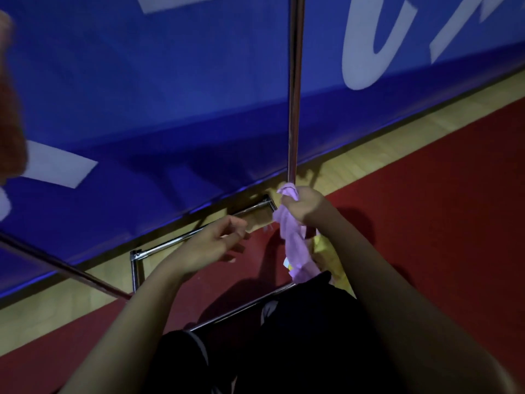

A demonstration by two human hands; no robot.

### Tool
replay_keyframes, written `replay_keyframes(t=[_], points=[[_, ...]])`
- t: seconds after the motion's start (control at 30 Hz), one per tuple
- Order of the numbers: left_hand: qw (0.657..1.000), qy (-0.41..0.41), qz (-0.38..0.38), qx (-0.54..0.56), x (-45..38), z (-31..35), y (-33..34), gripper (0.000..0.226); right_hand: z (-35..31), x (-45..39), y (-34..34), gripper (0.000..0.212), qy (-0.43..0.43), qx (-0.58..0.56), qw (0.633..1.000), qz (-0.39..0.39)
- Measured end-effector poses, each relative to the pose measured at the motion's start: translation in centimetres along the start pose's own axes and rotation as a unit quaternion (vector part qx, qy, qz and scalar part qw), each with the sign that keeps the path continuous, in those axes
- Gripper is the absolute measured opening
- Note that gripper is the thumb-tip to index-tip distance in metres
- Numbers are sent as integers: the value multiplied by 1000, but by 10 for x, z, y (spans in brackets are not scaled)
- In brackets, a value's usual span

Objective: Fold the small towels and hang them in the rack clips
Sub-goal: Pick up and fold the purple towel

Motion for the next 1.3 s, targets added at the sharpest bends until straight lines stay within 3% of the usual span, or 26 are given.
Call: replay_keyframes(t=[0.17,0.2,0.27,0.37,0.5,0.63,0.77,0.97,1.07,1.17,1.3], points=[[995,73,1,-69,18,18,-13,72,-115,2,9,20,-44,-72,991,-103],[992,100,10,-76,18,23,-20,74,-138,2,10,22,-50,-90,988,-111],[990,119,31,-73,23,33,-36,55,-172,4,10,18,-59,-133,984,-106],[993,89,73,-40,21,30,-64,53,-190,5,26,9,-72,-235,964,-99],[988,70,134,13,16,26,-100,27,-183,-4,44,65,-115,-76,981,-133],[975,101,167,102,19,42,-127,24,-179,-14,63,78,-105,5,979,-176],[968,106,184,136,27,48,-139,26,-180,-5,79,82,-142,140,954,-225],[956,181,211,90,34,72,-145,31,-190,-14,61,36,-178,161,959,-152],[947,191,246,84,32,70,-157,18,-193,-16,54,16,-202,161,957,-130],[939,189,273,86,33,73,-159,34,-194,-18,41,20,-201,150,963,-95],[942,161,285,69,34,75,-151,25,-191,-24,22,26,-181,94,978,-47]])
Point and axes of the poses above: each hand's wrist, its own x-axis away from the middle knuckle, its own y-axis out of the palm, z = x × y, the point moved 9 cm from there along -x, towards the middle knuckle, and after that the axes turned 14 degrees about x, right-handed, at the moved point
